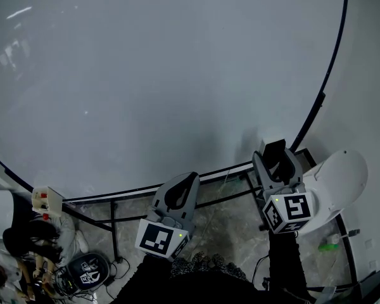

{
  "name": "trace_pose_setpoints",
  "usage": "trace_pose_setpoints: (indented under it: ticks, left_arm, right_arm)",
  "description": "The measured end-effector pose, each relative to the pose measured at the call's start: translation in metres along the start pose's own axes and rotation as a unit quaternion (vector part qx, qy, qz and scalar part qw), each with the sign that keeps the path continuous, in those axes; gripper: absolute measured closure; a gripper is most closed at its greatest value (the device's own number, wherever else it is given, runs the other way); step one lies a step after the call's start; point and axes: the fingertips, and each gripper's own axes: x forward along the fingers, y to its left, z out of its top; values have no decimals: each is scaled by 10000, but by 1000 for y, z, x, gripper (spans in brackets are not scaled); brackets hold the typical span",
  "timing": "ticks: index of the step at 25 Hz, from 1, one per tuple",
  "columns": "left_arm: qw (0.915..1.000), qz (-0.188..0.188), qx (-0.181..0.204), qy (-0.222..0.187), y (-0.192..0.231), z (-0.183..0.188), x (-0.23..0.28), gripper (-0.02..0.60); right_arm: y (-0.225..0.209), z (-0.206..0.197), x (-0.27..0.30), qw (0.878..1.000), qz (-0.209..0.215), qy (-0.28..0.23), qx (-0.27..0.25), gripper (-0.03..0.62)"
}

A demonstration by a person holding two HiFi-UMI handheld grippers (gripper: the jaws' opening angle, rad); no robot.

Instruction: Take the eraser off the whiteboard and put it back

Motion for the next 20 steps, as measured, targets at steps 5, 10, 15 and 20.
trace_pose_setpoints:
  ticks: [5,10,15,20]
  left_arm:
    - [10000,25,35,2,-11,3,-6,577]
    - [9999,63,92,17,-16,4,-9,576]
    - [9997,1,225,-16,-17,7,-10,577]
    - [9997,-57,228,-31,-21,10,-8,577]
  right_arm:
    - [-2,6,-13,10000,21,-70,19,326]
    - [-4,6,-20,9999,30,-112,62,326]
    - [0,10,-20,9999,46,-139,19,326]
    - [-1,12,-20,9999,38,-169,3,326]
